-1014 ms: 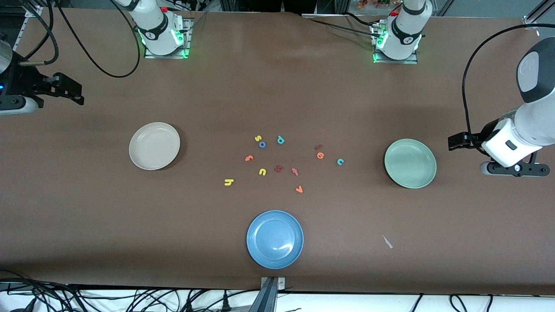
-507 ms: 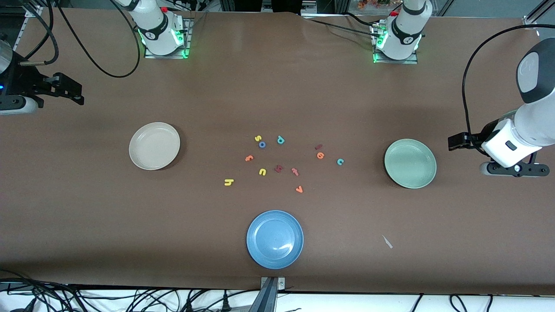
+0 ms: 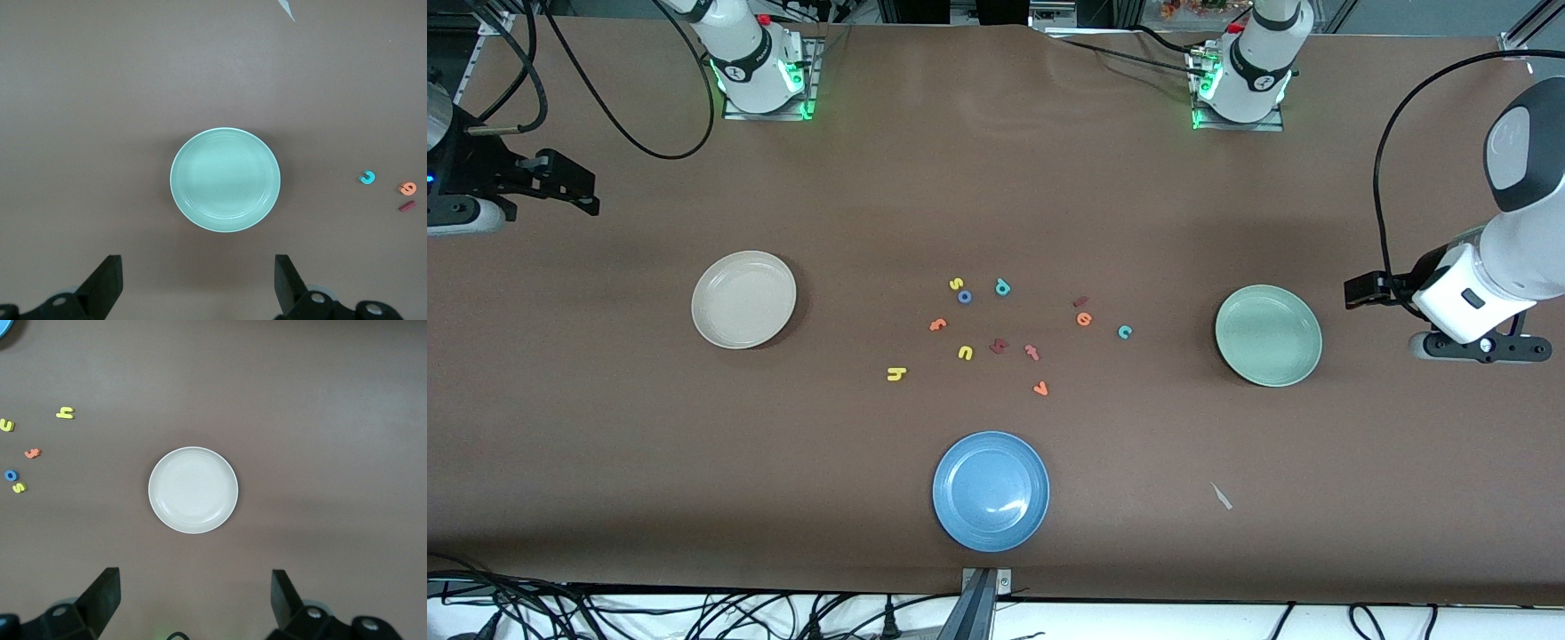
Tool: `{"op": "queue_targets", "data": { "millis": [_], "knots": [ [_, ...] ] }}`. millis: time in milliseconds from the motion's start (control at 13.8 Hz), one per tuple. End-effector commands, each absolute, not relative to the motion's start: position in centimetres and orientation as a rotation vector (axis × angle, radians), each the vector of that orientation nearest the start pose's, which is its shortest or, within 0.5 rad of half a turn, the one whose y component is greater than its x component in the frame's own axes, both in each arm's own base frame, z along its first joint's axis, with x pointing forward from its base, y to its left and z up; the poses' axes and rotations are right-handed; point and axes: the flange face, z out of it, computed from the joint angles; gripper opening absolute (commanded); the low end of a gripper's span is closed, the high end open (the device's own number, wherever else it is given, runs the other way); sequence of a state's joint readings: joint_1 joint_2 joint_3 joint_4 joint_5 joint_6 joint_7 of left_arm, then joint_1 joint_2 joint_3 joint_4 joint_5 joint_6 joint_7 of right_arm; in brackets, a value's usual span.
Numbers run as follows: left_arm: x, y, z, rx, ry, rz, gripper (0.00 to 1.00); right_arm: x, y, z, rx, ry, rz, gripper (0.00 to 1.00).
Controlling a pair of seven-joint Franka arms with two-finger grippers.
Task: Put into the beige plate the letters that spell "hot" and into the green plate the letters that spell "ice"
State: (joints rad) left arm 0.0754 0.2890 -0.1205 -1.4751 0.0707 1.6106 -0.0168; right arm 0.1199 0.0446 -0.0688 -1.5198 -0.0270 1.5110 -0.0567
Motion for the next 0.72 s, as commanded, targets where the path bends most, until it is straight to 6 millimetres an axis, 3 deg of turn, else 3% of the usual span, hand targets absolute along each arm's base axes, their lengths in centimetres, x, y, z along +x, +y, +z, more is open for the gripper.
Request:
{"op": "queue_targets", "data": {
  "millis": [0, 652],
  "knots": [
    [63.4, -0.9, 50.7, -3.091, 0.077, 0.219, 1.00, 56.0, 2.7, 62.1, -3.146, -0.154, 0.094, 1.00],
    [63.7, -0.4, 49.6, -3.092, 0.066, 0.238, 1.00, 56.0, 2.5, 62.1, -3.146, -0.152, 0.097, 1.00]
  ]
}}
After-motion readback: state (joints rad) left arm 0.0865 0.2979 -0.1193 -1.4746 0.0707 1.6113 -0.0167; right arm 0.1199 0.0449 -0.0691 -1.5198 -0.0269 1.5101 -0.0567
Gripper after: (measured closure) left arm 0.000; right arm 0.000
